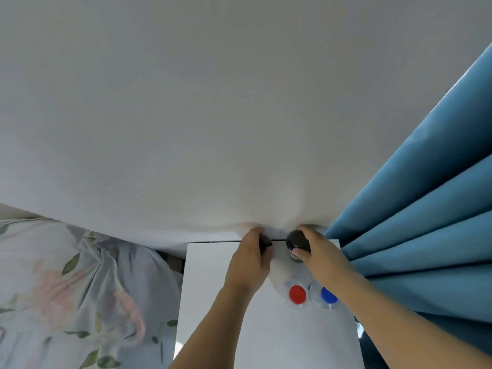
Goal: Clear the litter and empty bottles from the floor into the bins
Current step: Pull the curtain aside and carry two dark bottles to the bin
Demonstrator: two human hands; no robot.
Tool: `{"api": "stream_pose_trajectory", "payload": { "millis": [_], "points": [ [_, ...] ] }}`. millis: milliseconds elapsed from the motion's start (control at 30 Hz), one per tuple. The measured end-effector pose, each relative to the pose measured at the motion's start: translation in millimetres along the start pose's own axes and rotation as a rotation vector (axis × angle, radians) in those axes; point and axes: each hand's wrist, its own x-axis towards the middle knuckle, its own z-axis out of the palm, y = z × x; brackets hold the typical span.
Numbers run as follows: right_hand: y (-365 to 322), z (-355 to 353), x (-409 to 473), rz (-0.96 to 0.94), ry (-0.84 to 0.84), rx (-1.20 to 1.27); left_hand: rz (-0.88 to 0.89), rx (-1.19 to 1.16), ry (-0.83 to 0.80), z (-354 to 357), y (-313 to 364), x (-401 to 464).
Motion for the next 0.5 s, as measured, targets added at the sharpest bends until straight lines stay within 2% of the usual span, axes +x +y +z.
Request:
{"api": "stream_pose_trajectory", "payload": {
  "millis": [133, 267, 400, 500],
  "points": [
    [0, -3, -4, -0.027, 0.021, -0.019, -0.012, -0.064, 0.041, 4, 1, -3],
    [-17, -24, -31, -0.038, 0.001, -0.084, -0.027, 0.020, 0.087, -16, 16, -32],
    [-70, -58, -85, -0.107, 0.016, 0.015, -0.144, -0.054, 0.210, -77, 55, -86],
    [-119, -85, -127, -0.230, 0.070, 0.069, -0.210, -0.091, 0.312, -131, 86, -124]
  ]
}}
